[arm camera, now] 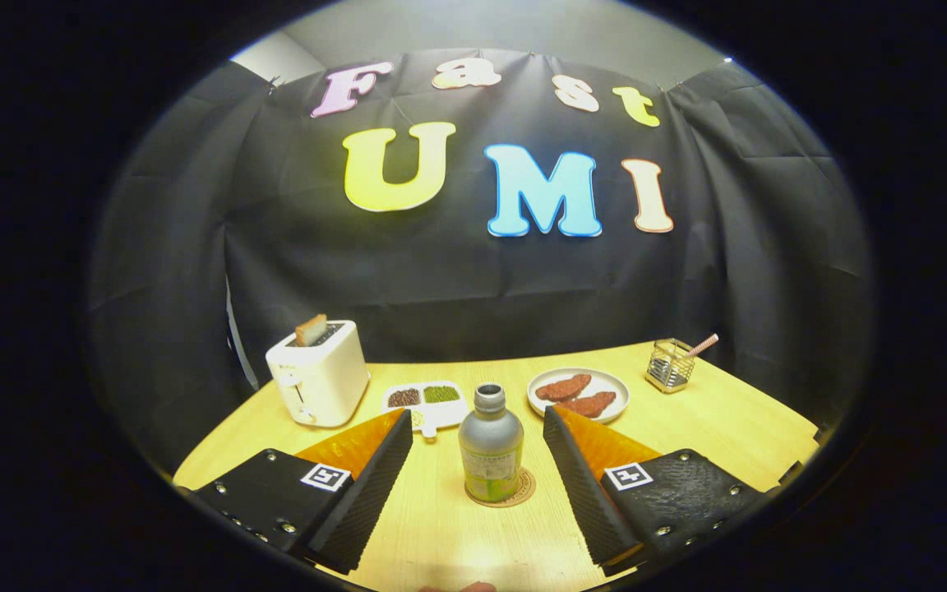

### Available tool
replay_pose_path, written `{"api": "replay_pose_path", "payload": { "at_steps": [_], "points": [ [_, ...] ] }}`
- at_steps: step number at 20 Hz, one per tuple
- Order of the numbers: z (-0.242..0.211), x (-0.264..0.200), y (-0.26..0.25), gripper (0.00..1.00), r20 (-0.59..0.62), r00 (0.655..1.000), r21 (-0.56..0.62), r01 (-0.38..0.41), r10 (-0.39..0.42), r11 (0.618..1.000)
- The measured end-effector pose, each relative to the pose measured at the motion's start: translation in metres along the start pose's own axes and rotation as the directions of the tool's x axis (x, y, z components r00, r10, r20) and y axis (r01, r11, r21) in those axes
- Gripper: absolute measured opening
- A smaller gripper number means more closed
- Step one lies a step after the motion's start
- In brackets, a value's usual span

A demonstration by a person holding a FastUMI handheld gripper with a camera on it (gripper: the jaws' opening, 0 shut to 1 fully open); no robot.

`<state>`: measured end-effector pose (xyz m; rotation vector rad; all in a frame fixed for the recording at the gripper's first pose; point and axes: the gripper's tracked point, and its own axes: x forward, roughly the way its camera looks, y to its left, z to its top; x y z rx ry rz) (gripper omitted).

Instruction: Take the bottle from table, then pour the juice into the cup, finally place the bottle on the coaster

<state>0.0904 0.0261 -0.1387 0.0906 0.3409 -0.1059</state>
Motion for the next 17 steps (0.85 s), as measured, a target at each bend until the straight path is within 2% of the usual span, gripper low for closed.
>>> {"api": "replay_pose_path", "payload": {
  "at_steps": [8,17],
  "points": [
    [0.058,-0.048,0.003,0.97,0.112,0.992,-0.003,-0.063,0.063,0.998],
    [0.073,-0.076,0.000,0.97,0.161,0.982,-0.029,-0.097,0.100,0.995]
  ]
}}
